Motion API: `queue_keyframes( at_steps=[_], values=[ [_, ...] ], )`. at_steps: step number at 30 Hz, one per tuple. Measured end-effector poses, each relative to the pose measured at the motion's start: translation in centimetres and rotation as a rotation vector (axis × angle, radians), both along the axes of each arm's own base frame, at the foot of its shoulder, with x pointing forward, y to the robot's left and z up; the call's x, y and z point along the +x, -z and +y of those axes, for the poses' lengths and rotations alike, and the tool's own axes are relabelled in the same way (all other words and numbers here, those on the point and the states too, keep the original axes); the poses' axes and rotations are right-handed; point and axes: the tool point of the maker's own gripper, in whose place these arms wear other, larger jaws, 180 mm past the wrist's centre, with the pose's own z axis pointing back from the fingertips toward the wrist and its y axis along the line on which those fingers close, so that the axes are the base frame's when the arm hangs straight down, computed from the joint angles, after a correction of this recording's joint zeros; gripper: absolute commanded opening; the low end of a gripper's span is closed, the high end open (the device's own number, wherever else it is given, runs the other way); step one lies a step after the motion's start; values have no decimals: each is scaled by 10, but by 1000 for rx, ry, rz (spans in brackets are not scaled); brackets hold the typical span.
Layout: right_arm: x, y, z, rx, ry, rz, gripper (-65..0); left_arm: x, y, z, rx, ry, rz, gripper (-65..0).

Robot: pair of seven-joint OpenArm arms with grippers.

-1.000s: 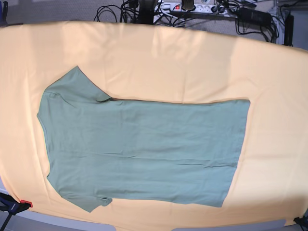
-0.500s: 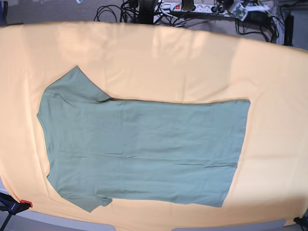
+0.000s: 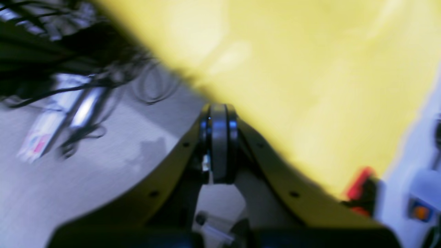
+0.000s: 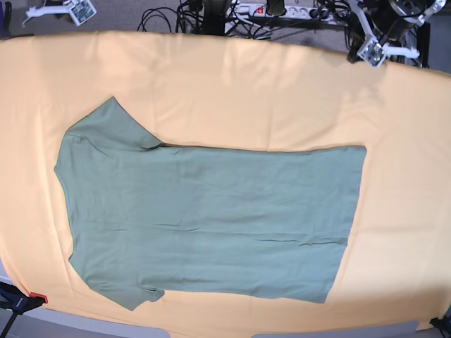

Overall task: Fold the T-shirt properly
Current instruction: 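Lower both grippers onto one side edge of the green shirt and grasp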

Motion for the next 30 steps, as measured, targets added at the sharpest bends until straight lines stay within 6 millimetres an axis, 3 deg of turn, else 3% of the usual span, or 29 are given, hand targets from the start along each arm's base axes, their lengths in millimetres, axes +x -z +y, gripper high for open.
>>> queue_keyframes(
  at_steps=[3,11,14,17,19,20,22,23,30],
  values=[
    [44,-18,7,21,-70,-154,-650,30,-18,-2,4,67,-119,-650],
    [119,-57,28,91,-157,-385,-650,101,-33,23,40,260,-279,-650],
    [127,-64,35,101,-195,-414,-650,118,-21,34,70,307,-243,-623],
    [136,-66,36,117,-210,-449,-649,135,-8,41,135,373,-232,-428],
    [134,-61,33,113,-201,-431,-529,144,-2,42,181,424,-230,-297],
    [132,-59,32,112,-198,-423,-458,148,0,41,193,445,-227,-265],
    [130,-57,32,112,-196,-414,-342,154,6,36,227,499,-221,-258],
    [130,-58,32,113,-196,-415,-314,155,10,35,254,525,-214,-258],
    [130,-59,30,110,-177,-424,-307,166,36,37,381,626,-167,-258]
  ],
)
